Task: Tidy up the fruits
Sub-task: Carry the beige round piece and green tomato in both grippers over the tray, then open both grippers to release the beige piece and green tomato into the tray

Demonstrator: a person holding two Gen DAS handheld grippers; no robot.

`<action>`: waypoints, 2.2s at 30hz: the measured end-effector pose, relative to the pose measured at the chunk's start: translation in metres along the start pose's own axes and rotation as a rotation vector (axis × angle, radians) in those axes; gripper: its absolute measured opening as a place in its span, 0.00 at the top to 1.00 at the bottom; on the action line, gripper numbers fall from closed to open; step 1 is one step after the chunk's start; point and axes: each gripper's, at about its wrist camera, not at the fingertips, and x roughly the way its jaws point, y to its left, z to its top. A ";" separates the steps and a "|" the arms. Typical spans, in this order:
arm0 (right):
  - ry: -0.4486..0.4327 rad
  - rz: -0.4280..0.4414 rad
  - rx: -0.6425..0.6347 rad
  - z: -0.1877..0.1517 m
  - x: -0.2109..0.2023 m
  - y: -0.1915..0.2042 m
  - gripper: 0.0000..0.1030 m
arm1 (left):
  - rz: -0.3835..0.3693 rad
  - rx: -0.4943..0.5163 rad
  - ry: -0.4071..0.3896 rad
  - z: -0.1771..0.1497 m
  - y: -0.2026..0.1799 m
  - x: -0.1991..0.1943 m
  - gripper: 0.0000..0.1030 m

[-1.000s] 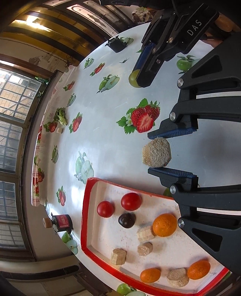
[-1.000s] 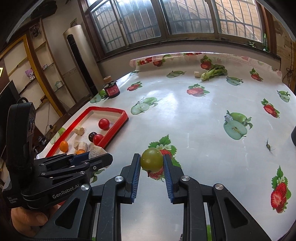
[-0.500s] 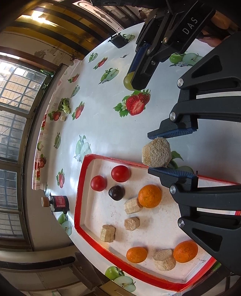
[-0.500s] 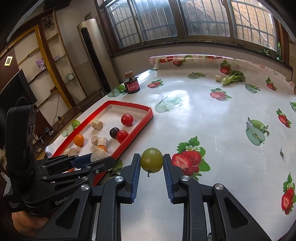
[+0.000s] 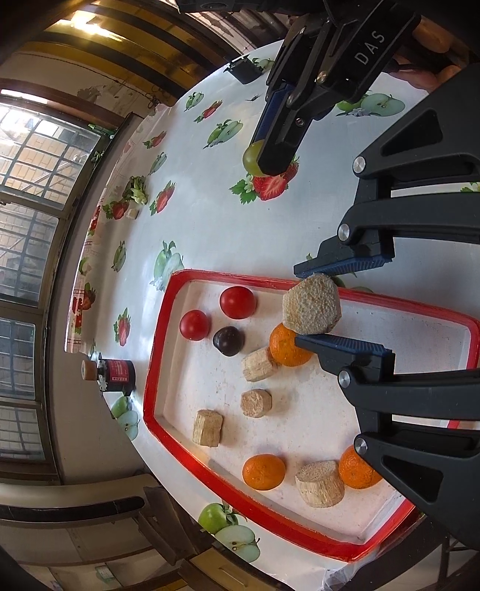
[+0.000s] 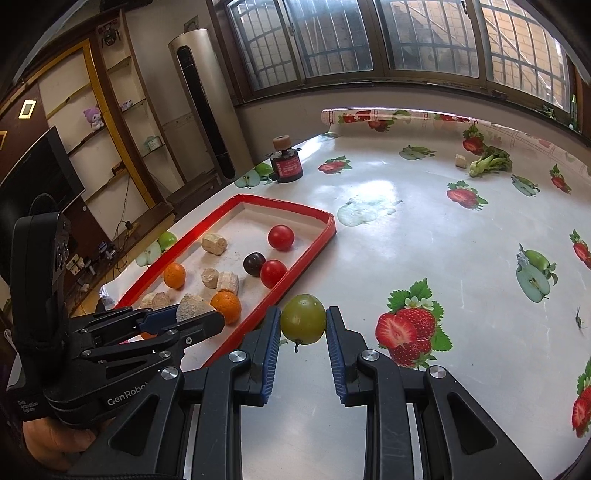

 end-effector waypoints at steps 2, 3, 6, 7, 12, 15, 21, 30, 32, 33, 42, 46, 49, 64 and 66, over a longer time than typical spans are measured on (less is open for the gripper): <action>0.004 0.004 -0.007 0.001 0.003 0.004 0.76 | 0.002 -0.007 0.001 -0.001 0.005 -0.001 0.73; 0.005 0.006 -0.010 0.001 0.004 0.006 0.76 | 0.003 -0.012 0.001 -0.002 0.007 -0.001 0.73; 0.009 0.012 -0.018 0.003 0.007 0.011 0.76 | 0.011 -0.024 0.003 -0.003 0.015 -0.002 0.73; 0.011 0.015 -0.020 0.003 0.009 0.012 0.76 | 0.015 -0.029 0.004 -0.003 0.018 -0.002 0.73; 0.024 0.027 -0.031 0.005 0.018 0.019 0.76 | 0.027 -0.055 0.006 -0.007 0.033 -0.002 0.73; 0.032 0.034 -0.041 0.006 0.025 0.026 0.76 | 0.035 -0.074 0.007 -0.008 0.042 -0.002 0.73; 0.048 0.056 -0.060 0.016 0.044 0.038 0.76 | 0.038 -0.095 0.021 -0.009 0.053 0.002 0.73; 0.069 0.047 -0.071 0.042 0.085 0.041 0.76 | 0.030 -0.100 0.055 -0.004 0.057 0.017 0.73; 0.074 0.044 -0.066 0.049 0.094 0.037 0.76 | 0.030 -0.096 0.061 -0.002 0.056 0.021 0.73; 0.077 0.042 -0.063 0.053 0.099 0.035 0.76 | 0.030 -0.097 0.064 -0.001 0.057 0.023 0.73; 0.109 0.049 -0.065 0.066 0.131 0.031 0.76 | 0.031 -0.113 0.089 0.002 0.064 0.037 0.73; 0.127 0.055 -0.065 0.062 0.140 0.031 0.75 | 0.037 -0.108 0.088 0.003 0.064 0.038 0.73; 0.134 0.056 -0.064 0.059 0.145 0.032 0.75 | 0.044 -0.104 0.089 0.004 0.063 0.039 0.73; 0.144 0.076 -0.048 0.057 0.146 0.030 0.61 | 0.067 -0.122 0.104 0.007 0.064 0.039 0.73; 0.147 0.078 -0.051 0.056 0.144 0.031 0.60 | 0.068 -0.126 0.101 0.006 0.064 0.037 0.68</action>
